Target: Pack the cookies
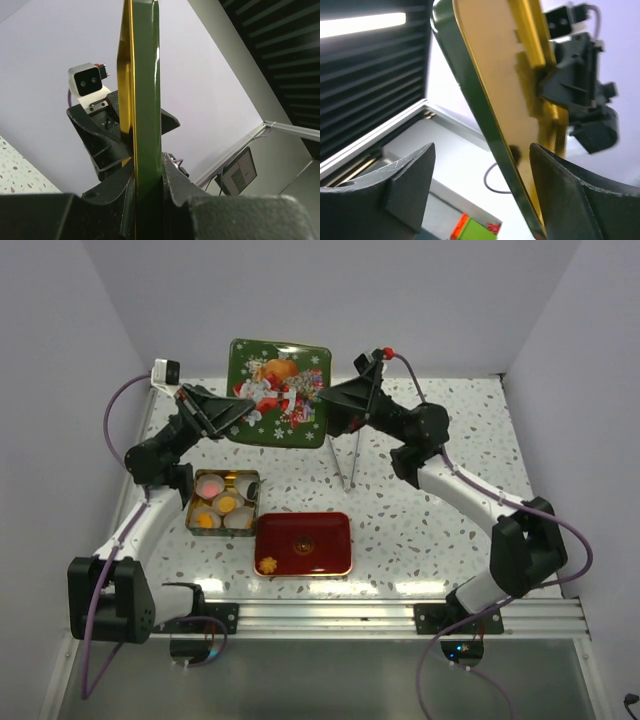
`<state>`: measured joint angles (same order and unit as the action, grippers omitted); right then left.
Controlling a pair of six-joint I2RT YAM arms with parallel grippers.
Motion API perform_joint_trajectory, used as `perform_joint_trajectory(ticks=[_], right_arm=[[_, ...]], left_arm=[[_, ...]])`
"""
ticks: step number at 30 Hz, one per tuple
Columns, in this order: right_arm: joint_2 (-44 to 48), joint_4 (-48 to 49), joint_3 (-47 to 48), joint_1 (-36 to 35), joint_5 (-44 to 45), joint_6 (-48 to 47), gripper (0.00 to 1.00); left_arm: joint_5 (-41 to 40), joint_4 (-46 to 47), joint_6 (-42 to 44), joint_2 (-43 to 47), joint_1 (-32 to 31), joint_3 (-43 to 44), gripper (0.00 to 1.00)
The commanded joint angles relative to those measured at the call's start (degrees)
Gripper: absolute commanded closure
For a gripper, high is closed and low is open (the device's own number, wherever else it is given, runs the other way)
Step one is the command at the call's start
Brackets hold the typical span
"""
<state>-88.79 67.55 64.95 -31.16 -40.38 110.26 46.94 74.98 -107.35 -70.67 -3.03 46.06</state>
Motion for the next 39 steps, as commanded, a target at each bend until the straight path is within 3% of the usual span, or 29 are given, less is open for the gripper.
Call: perform_joint_trajectory(ticks=[1, 6, 9, 11, 15, 16, 21, 24, 25, 27, 33, 39], right_arm=[[7.0, -14.8, 0.8, 0.3, -6.3, -12.2, 0.18], [10.1, -42.5, 4.0, 0.6, -7.7, -27.7, 0.16], [10.2, -53.8, 6.0, 0.6, -6.5, -36.0, 0.2], [9.8, -55.8, 6.2, 0.5, -5.9, -38.6, 0.23], [8.6, -57.6, 6.2, -0.1, -4.3, -40.3, 0.46], [8.4, -57.8, 6.4, -0.4, -4.0, -41.0, 0.56], [7.1, -57.8, 6.6, -2.5, -3.7, -42.1, 0.78], [7.3, -55.9, 5.7, -2.9, -3.8, -41.4, 0.83], [7.7, -54.8, 5.4, -2.9, -4.0, -40.7, 0.84], [7.9, -53.0, 4.5, -2.9, -4.9, -40.0, 0.86], [9.3, -52.8, 3.1, -2.6, -4.0, -39.9, 0.91], [10.6, -59.1, 3.8, -1.5, -2.2, -43.1, 0.91]], left_arm=[[1.4, 4.7, 2.7, 2.2, 0.8, -1.3, 1.0], [4.2, -2.0, 6.5, 7.1, 1.8, -6.3, 1.0], [5.4, -10.4, 11.3, 11.1, 1.8, -8.8, 1.0], [5.9, -16.3, 13.4, 12.7, 2.0, -9.7, 1.0], [5.0, -24.1, 17.6, 17.3, 2.2, -11.8, 1.0], [4.9, -26.6, 18.2, 17.8, 2.2, -12.0, 1.0], [5.2, -32.3, 21.4, 20.0, 2.2, -12.1, 0.97], [5.5, -36.8, 23.7, 20.8, 2.2, -11.4, 0.68], [5.5, -40.6, 24.7, 21.0, 2.2, -11.0, 0.51], [5.0, -46.6, 29.8, 21.6, 2.2, -8.9, 0.36], [-0.9, -72.5, 46.2, 22.2, 2.3, -1.4, 0.12], [-10.6, -96.9, 59.0, 21.1, 2.5, 5.3, 0.01]])
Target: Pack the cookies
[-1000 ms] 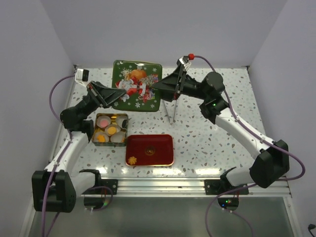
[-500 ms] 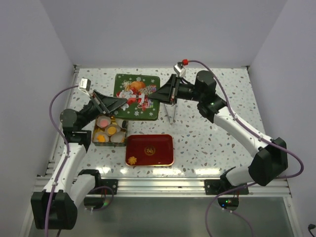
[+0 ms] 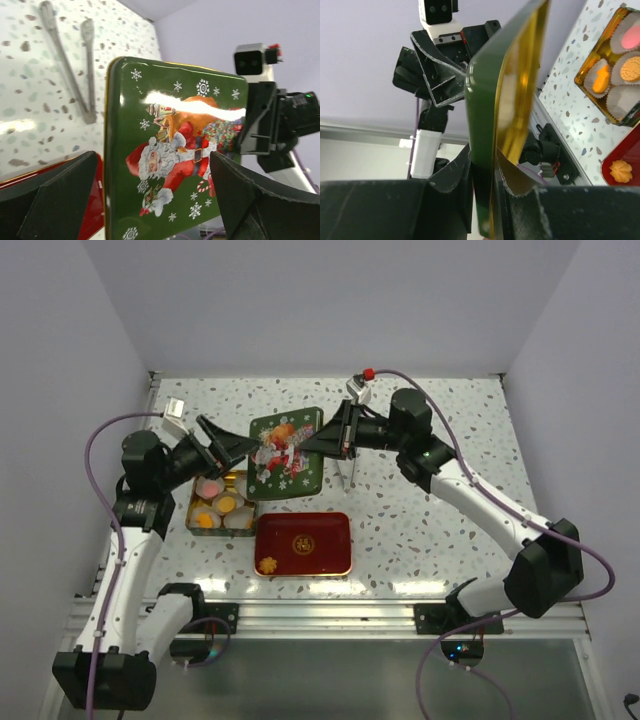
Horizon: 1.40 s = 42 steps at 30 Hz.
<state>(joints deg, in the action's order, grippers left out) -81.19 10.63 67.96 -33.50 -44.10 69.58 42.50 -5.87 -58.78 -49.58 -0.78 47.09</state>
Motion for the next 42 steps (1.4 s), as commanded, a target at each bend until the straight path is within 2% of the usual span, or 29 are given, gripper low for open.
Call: perform_joint_trajectory(ticks=[1, 6, 9, 14, 20, 28, 32, 37, 42], right_arm=[[3.1, -2.9, 1.0, 1.1, 1.6, -2.9, 0.91], [4.4, -7.5, 1.6, 1.9, 2.1, -5.3, 0.92], [5.3, -8.9, 0.8, 2.3, 2.1, -5.9, 0.93], [7.5, -10.2, -1.7, 2.6, 2.0, -6.0, 0.93], [11.1, -14.0, -4.3, 2.9, 1.7, -6.7, 0.94], [14.3, -18.4, -5.6, 2.9, 1.2, -7.4, 0.95], [14.4, -22.1, -4.1, 3.0, 0.9, -8.9, 0.95], [13.7, -22.8, -3.2, 3.2, 0.9, -9.6, 0.96], [12.8, -22.8, -2.1, 3.3, 0.9, -9.6, 0.96]], left_arm=[[-7.9, -18.4, 11.9, -0.2, 0.2, 4.9, 0.0], [-29.2, -36.4, 19.8, -1.0, 0.5, 10.1, 0.0], [-38.6, -40.3, 22.0, -1.1, 0.7, 9.0, 0.0], [-47.0, -38.6, 23.1, -0.1, 0.8, 3.0, 0.0], [-56.6, -35.6, 27.3, -4.6, 2.6, 1.2, 0.0], [-55.3, -27.5, 30.0, -12.6, 7.2, -3.4, 0.0], [-49.5, -23.5, 31.6, -15.4, 13.9, -6.9, 0.0], [-45.2, -19.4, 30.2, -19.2, 15.2, -7.4, 0.0], [-37.4, -14.5, 25.9, -23.2, 15.2, -9.1, 0.01]])
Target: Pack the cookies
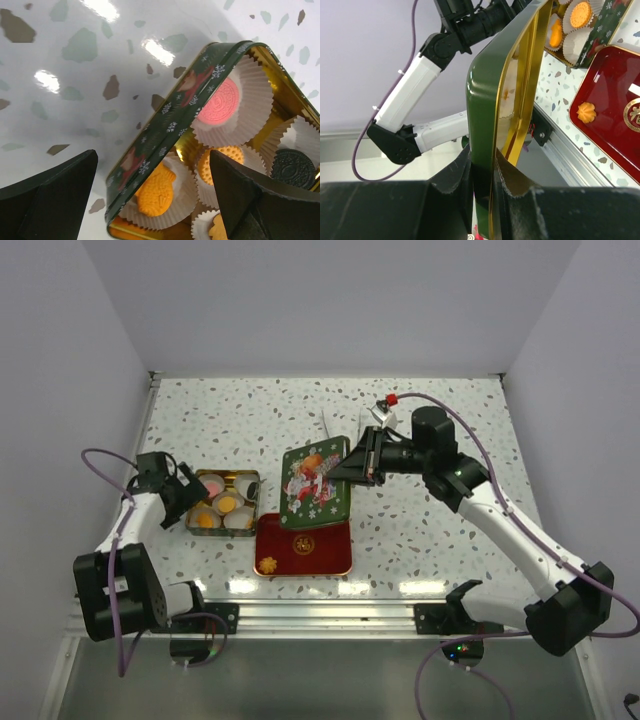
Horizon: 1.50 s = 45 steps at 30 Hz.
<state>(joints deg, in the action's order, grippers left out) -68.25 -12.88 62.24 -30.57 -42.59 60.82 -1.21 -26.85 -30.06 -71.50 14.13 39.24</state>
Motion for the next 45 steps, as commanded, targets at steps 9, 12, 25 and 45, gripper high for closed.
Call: perform_joint_trajectory(ticks=[9, 12, 25, 45], right_arm=[[-1.3, 0.3, 4.1, 1.0, -0.3, -1.5, 0.98], [-1.8, 0.4, 4.1, 1.3, -0.4, -1.9, 0.98], [-4.3, 7.1, 0.7, 4.9, -1.7, -0.5, 0.99], [-42.4, 42.1, 11.4, 5.1, -20.4, 11.9, 1.0]], left_arm=[[13.3, 13.5, -15.4, 0.9, -2.3, -7.3, 0.03], [11.6, 15.0, -19.8, 0.8, -7.5, -6.3, 0.03], [6.8, 19.4, -26.4, -8.0, -29.4, 3.7, 0.02], [7.5, 4.2, -13.8, 10.5, -14.1, 3.2, 0.0]])
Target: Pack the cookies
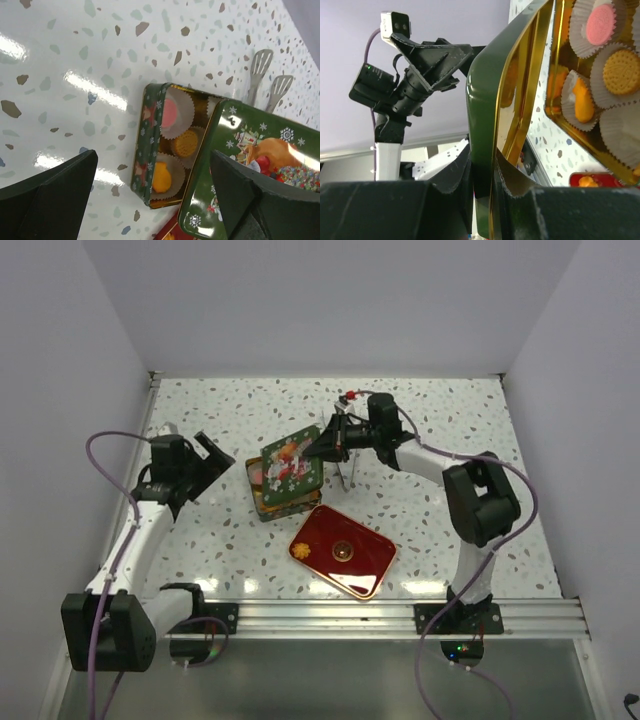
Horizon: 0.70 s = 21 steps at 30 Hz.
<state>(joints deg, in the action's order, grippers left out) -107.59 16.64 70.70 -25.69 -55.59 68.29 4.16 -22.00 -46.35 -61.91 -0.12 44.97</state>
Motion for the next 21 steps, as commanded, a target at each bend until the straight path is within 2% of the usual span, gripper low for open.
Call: perform_joint_trajectory(ticks=[1, 10, 15, 18, 19, 21], right_arm=[[-4.4, 14.3, 3.2, 0.0, -8.2, 6.6, 1.0], [-16.1, 24.0, 7.5, 0.1, -12.7, 12.9, 1.0], [-19.8, 24.4, 8.8, 0.1, -12.6, 13.4, 1.0], [-21.5, 23.8, 9.5, 0.2, -12.8, 13.2, 0.92], [-21.9, 23.5, 9.9, 0.2, -13.0, 12.9, 0.85], [-22.3, 21.2, 10.1, 0.2, -13.0, 12.0, 0.76]], left_arm=[[3.0, 0.5, 2.6, 1.2, 0.1, -3.2, 0.0], [6.0, 5.5, 1.4, -1.5, 0.1, -7.3, 0.0], [7.1, 7.9, 0.1, -4.3, 0.1, -8.4, 0.0], [7.3, 9.5, -0.4, -5.4, 0.1, -9.2, 0.01], [7.3, 9.9, -0.4, -5.5, 0.1, -9.6, 0.01], [7.6, 10.5, -0.8, -5.9, 0.1, -10.2, 0.01]])
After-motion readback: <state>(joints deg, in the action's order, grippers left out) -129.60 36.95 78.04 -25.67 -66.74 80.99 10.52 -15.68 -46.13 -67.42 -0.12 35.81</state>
